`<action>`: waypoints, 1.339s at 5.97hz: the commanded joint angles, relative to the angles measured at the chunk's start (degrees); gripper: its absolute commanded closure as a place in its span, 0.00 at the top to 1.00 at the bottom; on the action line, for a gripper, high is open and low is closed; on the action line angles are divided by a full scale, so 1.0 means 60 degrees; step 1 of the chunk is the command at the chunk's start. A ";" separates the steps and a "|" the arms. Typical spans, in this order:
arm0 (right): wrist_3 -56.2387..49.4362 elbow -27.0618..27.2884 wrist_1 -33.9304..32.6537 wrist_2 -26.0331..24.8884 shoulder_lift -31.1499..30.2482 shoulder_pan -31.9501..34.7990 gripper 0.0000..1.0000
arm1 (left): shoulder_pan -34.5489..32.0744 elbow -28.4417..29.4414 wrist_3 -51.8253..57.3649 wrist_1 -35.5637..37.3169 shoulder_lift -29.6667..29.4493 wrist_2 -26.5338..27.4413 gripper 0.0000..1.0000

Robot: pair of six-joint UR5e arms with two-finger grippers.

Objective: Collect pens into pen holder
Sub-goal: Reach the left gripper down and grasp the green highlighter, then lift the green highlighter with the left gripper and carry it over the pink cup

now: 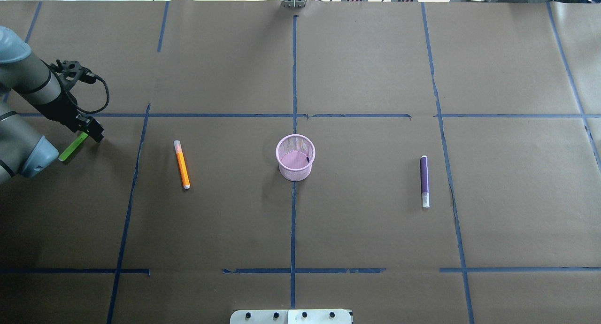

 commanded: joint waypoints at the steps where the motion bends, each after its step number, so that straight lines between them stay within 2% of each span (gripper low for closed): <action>1: 0.0000 -0.0004 0.0000 0.0000 0.0000 0.0000 1.00 | 0.0001 0.0005 0.0028 0.0001 0.0039 0.0007 0.47; 2: 0.0000 -0.0004 0.0000 0.0000 0.0000 0.0000 1.00 | -0.0014 0.0005 0.0014 0.0001 0.0068 0.0007 0.22; 3: 0.0000 0.0011 0.0000 0.0000 0.0000 0.0000 1.00 | -0.0043 -0.0053 -0.0015 0.0001 0.0083 0.0007 0.07; 4: 0.0000 0.0011 0.0000 0.0015 0.0000 0.0000 1.00 | -0.0116 -0.0155 0.0013 -0.0013 0.0083 0.0181 0.00; 5: 0.0000 0.0011 0.0000 0.0015 0.0000 0.0000 1.00 | -0.0116 -0.0432 -0.0030 0.0001 0.0098 0.0691 0.00; 6: 0.0000 0.0011 0.0000 0.0015 -0.0014 0.0000 1.00 | -0.0131 -0.0667 -0.0030 0.0001 0.0098 0.0768 0.00; 8: 0.0000 0.0011 0.0015 0.0015 -0.0015 0.0000 1.00 | -0.0292 -0.2111 -0.0016 -0.0231 -0.0033 0.1088 0.00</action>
